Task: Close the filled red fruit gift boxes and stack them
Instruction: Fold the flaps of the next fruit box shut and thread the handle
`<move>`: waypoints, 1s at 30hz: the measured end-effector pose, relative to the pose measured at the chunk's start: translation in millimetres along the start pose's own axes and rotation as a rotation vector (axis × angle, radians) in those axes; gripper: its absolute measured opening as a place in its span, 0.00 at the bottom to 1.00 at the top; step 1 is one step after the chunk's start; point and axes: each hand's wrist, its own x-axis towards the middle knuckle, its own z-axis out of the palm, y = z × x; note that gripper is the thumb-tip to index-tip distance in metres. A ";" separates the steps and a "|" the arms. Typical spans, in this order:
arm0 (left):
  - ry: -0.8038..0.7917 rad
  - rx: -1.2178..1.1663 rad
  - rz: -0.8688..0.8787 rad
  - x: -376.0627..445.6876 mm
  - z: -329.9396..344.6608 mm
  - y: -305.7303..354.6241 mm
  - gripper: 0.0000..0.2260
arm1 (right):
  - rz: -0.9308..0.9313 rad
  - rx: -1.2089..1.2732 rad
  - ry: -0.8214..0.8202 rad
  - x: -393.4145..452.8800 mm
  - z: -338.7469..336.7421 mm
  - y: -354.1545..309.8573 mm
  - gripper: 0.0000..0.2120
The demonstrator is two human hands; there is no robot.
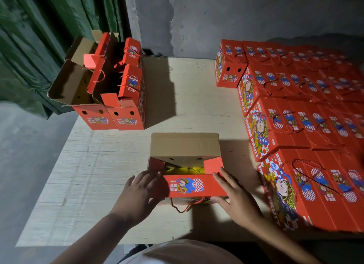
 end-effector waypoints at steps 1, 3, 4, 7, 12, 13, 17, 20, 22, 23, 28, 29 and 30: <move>0.013 -0.021 -0.010 -1.2 0.9 -0.2 0.31 | -0.003 0.005 0.006 -0.3 1.3 0.1 0.38; 0.040 -0.034 -0.010 -2.1 2.7 -0.4 0.27 | -0.006 0.018 0.023 -0.8 2.8 -0.8 0.38; 0.052 -0.029 0.000 -2.1 3.4 -0.1 0.26 | -0.005 0.024 0.031 -1.0 3.2 -1.5 0.38; 0.104 -0.063 0.011 -1.3 6.8 -1.1 0.21 | 0.010 0.058 0.052 -0.5 3.8 -4.4 0.35; 0.263 -0.411 -0.261 11.1 10.5 -10.0 0.09 | 0.152 0.298 0.138 7.6 8.5 -2.0 0.17; 0.279 -0.499 -0.330 15.3 10.1 -11.1 0.07 | 0.196 0.362 0.145 11.6 8.9 -2.9 0.16; 0.270 -1.054 -0.594 23.5 9.7 -10.4 0.05 | 0.312 0.554 0.249 26.2 12.2 -8.6 0.15; 0.323 -1.193 -0.637 20.3 13.2 -7.9 0.11 | 0.442 0.714 0.274 30.0 16.4 -11.2 0.21; 0.328 -1.299 -0.698 20.7 14.3 -6.9 0.15 | 0.537 0.806 0.258 29.5 18.2 -9.2 0.31; 0.300 -1.362 -0.733 20.9 14.6 -7.8 0.17 | 0.577 0.818 0.240 28.8 17.6 -8.3 0.34; 0.115 -1.474 -0.689 17.9 16.5 -14.8 0.16 | 0.461 0.798 0.131 24.4 13.6 -7.8 0.10; 0.124 -1.464 -0.684 17.9 15.6 -12.3 0.16 | 0.458 0.774 0.130 23.8 13.3 -9.4 0.09; 0.147 -1.441 -0.684 18.6 14.8 -9.6 0.16 | 0.456 0.748 0.130 23.7 12.6 -11.0 0.09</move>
